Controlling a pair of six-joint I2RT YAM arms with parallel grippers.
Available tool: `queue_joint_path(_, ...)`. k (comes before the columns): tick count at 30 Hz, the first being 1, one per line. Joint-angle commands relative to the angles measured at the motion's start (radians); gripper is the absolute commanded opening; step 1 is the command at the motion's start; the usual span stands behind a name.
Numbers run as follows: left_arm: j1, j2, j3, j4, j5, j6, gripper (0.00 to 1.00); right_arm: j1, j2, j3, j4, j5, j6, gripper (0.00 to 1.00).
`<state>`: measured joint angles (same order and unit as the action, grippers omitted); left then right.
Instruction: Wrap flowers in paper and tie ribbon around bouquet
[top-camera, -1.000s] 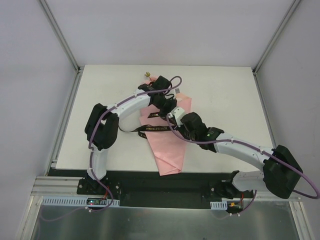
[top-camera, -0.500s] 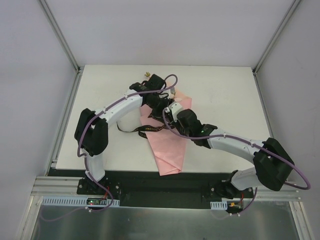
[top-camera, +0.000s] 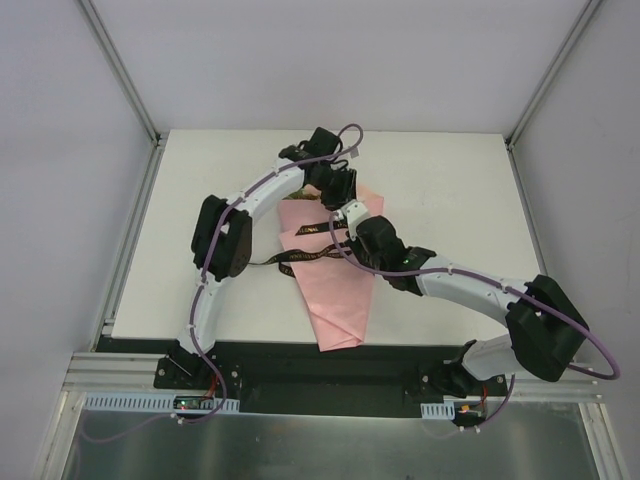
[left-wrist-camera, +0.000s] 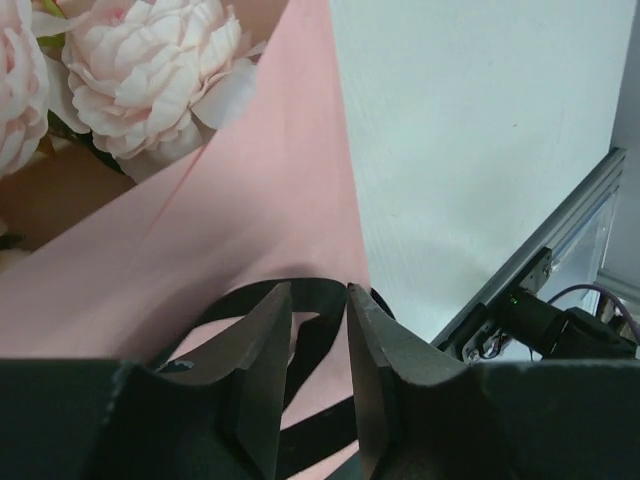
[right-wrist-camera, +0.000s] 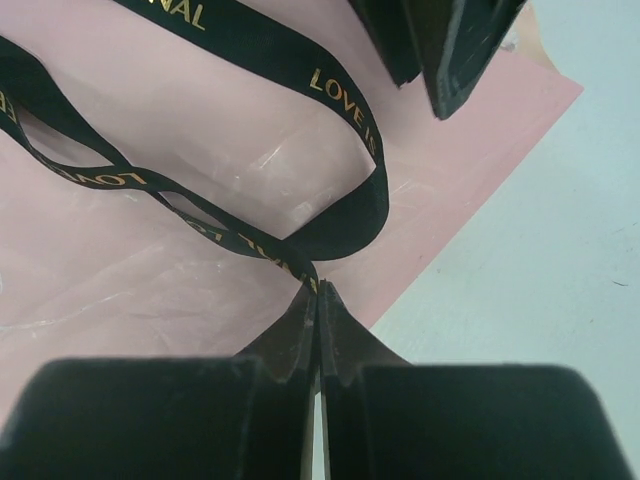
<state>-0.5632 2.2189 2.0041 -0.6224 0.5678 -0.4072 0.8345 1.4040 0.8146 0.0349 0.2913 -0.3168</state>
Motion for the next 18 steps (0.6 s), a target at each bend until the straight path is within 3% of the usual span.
queue_joint_path(1,-0.01,0.06,0.042,0.02,0.078,-0.008,0.26,-0.027,-0.011,-0.011,0.033,-0.015,0.031,0.01)
queue_joint_path(10,-0.029,-0.071,-0.263,0.098,0.139,0.016,0.1,-0.078,0.029,0.001,0.051,-0.067,0.107,0.0)
queue_joint_path(16,-0.021,-0.185,-0.376,0.112,0.167,0.016,0.11,-0.109,0.108,0.086,-0.009,-0.06,0.134,0.0)
queue_joint_path(18,0.005,-0.238,-0.416,0.112,0.146,-0.011,0.2,-0.113,0.133,0.11,-0.03,-0.054,0.131,0.01)
